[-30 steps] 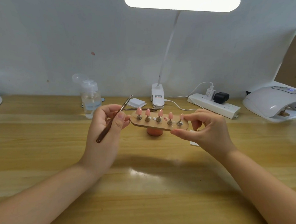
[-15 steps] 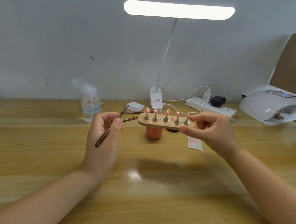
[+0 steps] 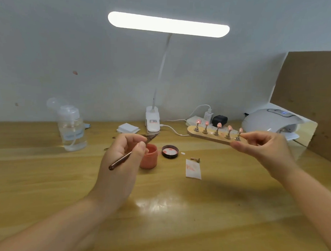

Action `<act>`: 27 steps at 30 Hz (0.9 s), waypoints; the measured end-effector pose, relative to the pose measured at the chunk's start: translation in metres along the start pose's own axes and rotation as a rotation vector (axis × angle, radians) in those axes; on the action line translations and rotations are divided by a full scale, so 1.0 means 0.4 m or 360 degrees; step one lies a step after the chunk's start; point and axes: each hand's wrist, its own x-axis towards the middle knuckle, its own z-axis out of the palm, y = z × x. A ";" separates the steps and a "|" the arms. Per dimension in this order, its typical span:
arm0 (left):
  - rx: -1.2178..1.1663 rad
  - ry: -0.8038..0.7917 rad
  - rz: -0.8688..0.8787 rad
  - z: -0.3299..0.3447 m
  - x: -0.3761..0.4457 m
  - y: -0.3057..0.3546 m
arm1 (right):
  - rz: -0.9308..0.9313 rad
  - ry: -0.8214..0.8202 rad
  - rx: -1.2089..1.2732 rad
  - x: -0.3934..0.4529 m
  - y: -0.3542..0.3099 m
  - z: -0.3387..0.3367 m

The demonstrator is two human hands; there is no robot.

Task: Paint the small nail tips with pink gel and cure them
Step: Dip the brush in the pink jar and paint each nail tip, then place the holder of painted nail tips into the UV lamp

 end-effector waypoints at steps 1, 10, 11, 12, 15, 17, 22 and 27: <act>-0.0047 -0.0025 -0.0020 0.034 0.011 0.002 | 0.0016 0.0032 -0.0064 -0.004 0.013 -0.022; -0.0099 0.0015 -0.0064 0.246 0.038 -0.025 | -0.0008 0.0204 -0.0117 -0.042 0.087 -0.088; -0.0145 -0.0006 -0.0086 0.254 0.039 -0.029 | -0.0053 0.0209 -0.0107 -0.041 0.082 -0.084; -0.0191 -0.0045 -0.0108 0.260 0.039 -0.032 | -0.0102 0.0212 -0.0095 -0.038 0.074 -0.079; -0.0325 -0.0130 -0.0137 0.273 0.039 -0.033 | -0.0285 0.0180 -0.0114 -0.029 0.048 -0.068; -0.0412 -0.0134 -0.0126 0.275 0.038 -0.024 | -0.0372 0.0168 -0.0114 -0.022 0.034 -0.061; -0.0540 -0.0069 -0.0084 0.263 0.041 -0.001 | -0.0460 0.0167 -0.0100 -0.006 0.018 -0.051; -0.0475 -0.0059 -0.0005 0.250 0.041 0.007 | -0.0479 0.0127 -0.0069 0.002 0.018 -0.042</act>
